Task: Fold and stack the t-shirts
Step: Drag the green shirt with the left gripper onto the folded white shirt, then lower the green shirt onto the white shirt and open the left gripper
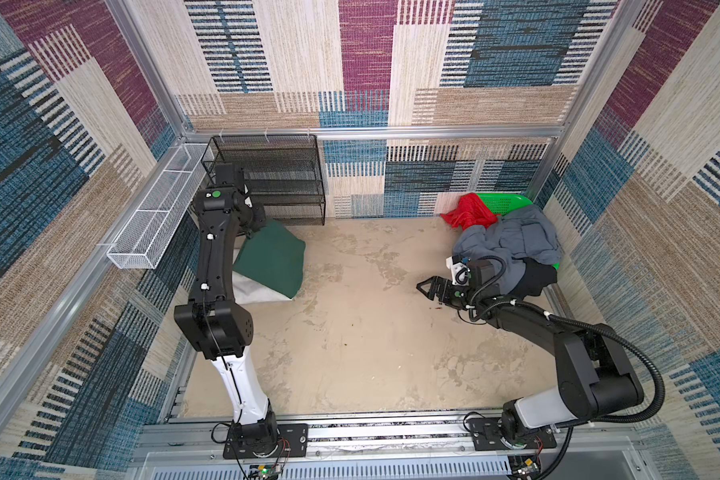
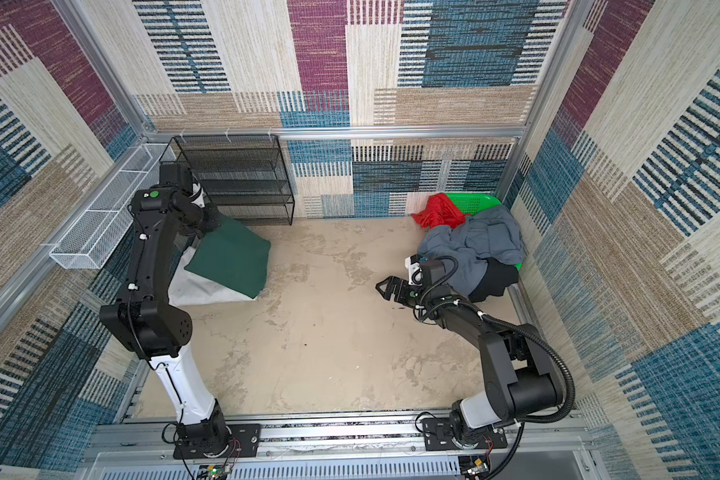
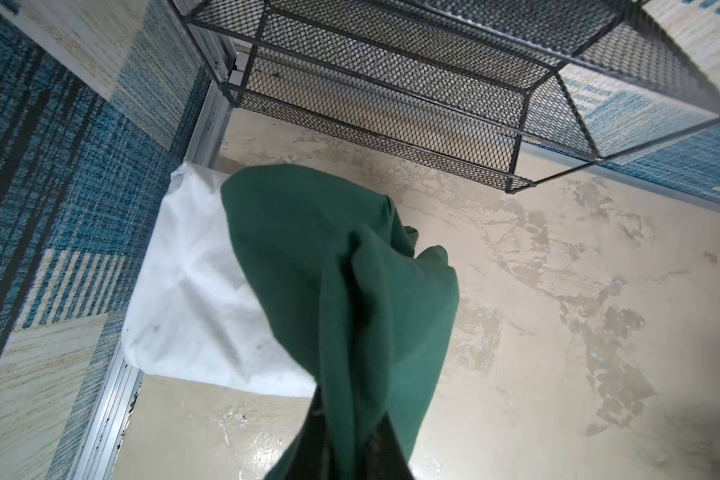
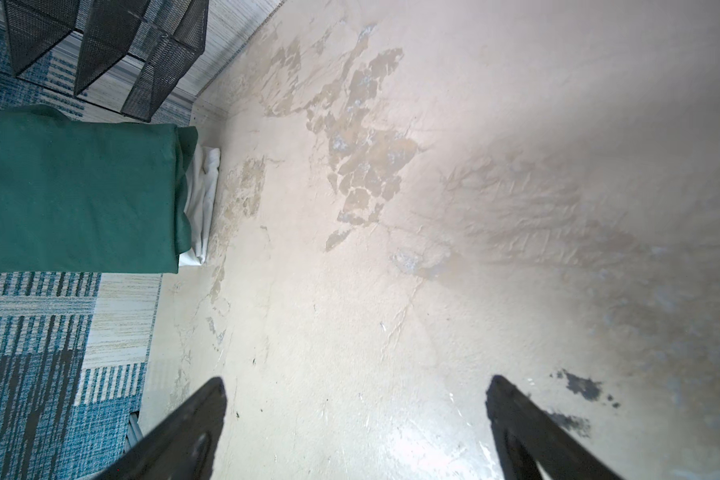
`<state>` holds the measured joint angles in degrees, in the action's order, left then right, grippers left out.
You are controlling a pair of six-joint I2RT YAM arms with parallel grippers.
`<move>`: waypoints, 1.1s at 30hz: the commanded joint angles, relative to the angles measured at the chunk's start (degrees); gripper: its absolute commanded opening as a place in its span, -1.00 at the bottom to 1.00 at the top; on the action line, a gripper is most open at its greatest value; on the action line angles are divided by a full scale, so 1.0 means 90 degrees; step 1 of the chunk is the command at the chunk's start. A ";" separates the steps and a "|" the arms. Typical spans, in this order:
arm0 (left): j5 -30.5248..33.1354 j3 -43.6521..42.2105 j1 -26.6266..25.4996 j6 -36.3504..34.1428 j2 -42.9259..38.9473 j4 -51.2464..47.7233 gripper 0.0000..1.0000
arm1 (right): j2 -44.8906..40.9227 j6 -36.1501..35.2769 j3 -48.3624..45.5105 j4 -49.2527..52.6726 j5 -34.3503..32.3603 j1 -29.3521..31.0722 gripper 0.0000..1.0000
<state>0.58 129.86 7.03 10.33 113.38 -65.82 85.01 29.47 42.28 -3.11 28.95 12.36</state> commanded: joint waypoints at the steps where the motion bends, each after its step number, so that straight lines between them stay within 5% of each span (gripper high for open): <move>1: -0.0212 -0.0074 0.0203 -0.0139 -0.0027 0.0077 -1.00 | 0.0072 -0.0032 0.0071 -0.0054 0.0065 0.0004 0.97; 31: 0.1911 0.0157 0.1026 -0.0204 0.1525 0.0645 -0.99 | 0.0640 -0.0364 0.0502 0.0121 0.0182 -0.0006 0.97; 33: 0.2059 0.0155 0.1026 -0.0090 0.1615 0.0545 -0.31 | 0.0669 -0.0390 0.0542 0.0158 0.0201 -0.0007 0.97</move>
<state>15.99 130.74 16.12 6.52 127.24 -61.36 90.74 26.94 46.46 -1.43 29.80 12.29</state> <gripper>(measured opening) 0.173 0.984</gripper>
